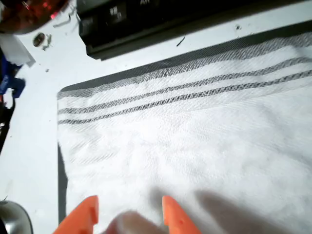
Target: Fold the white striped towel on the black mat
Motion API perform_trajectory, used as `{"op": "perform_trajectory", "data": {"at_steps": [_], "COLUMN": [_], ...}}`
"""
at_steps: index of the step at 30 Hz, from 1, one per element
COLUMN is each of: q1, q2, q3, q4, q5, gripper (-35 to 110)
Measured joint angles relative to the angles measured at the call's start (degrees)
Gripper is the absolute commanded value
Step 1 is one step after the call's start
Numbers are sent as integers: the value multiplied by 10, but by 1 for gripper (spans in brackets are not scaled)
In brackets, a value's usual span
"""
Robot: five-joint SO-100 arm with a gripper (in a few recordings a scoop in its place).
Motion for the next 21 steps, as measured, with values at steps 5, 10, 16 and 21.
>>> {"op": "perform_trajectory", "data": {"at_steps": [5,10,16,21], "q1": [14,-8,-89,-128], "q2": [-83,-56,46,113], "q3": [-61,-37,54,116], "q4": [8,17,48,81], "q5": [-1,3,28,41], "gripper": [4,2,1,0]}}
